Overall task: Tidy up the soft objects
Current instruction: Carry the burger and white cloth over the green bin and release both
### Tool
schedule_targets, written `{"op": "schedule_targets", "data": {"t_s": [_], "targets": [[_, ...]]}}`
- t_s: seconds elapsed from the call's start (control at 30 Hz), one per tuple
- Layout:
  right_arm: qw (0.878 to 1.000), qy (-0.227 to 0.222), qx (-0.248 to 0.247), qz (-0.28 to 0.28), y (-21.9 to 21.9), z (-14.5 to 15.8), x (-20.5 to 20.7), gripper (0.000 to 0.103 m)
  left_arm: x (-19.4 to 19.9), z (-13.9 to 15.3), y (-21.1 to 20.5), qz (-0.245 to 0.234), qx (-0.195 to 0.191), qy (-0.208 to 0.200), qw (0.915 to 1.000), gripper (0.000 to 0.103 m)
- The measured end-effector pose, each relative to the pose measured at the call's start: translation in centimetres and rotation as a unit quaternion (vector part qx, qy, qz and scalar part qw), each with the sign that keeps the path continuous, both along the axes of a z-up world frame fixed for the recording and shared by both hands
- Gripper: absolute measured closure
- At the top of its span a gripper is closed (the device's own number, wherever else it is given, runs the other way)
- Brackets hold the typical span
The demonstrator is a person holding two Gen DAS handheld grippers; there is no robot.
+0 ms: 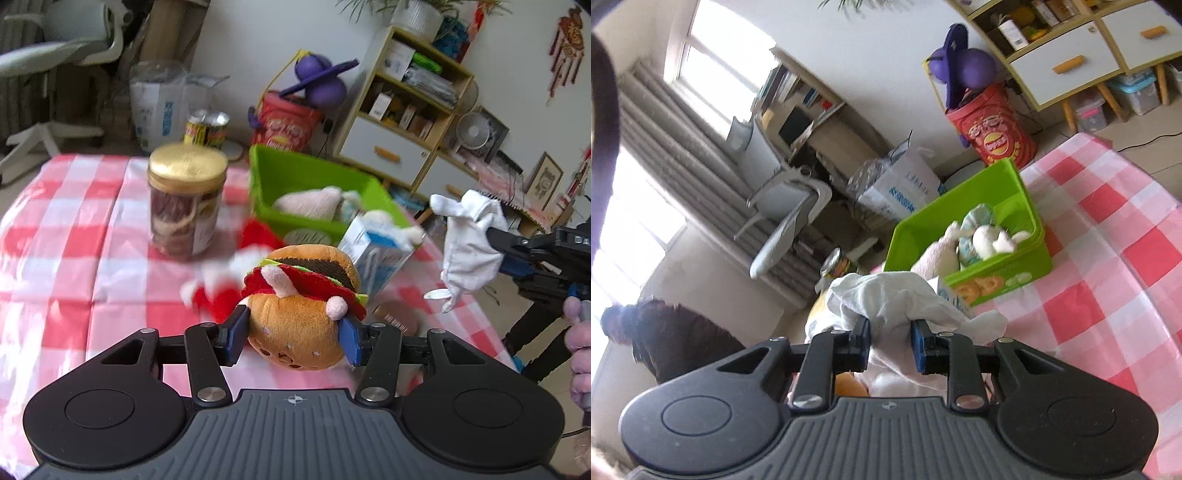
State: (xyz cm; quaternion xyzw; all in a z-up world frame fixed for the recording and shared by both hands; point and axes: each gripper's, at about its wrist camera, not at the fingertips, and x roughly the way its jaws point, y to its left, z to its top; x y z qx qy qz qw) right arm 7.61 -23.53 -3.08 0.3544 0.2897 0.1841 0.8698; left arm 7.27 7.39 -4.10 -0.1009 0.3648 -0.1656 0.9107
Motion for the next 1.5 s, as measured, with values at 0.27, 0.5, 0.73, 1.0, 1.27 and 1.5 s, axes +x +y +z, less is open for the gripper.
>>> {"op": "schedule_targets", "data": {"t_s": [0.27,0.5,0.73,1.0,1.27,1.5], "targets": [[0.999,0.000,-0.003,-0.043,-2.3,1.6,3.0,0.092,3.0,2.9,-1.8,0.005,-0.005,-0.026,0.9996,0.052],[0.997,-0.004,-0.055,-0.053,-2.4,2.6,8.2,0.092,9.4,3.9,-4.5,0.008,0.018,-0.034,0.9992,0.051],[0.992,-0.006,-0.112,-0.057,-1.2,1.8,14.5,0.092,16.4,2.9,-7.1,0.011,0.067,-0.033,0.9971,0.050],[0.982,-0.002,-0.184,-0.045,0.8,-0.2,20.1,0.091,21.6,0.3,-8.9,0.010,0.108,-0.028,0.9936,0.049],[0.960,-0.004,-0.276,-0.040,3.1,-2.1,22.5,0.090,24.3,-2.1,-10.2,0.010,0.144,-0.029,0.9892,0.049],[0.961,0.007,-0.273,-0.045,2.9,-2.7,23.4,0.070,24.9,-2.4,-10.8,0.015,0.144,-0.041,0.9887,0.033]]}}
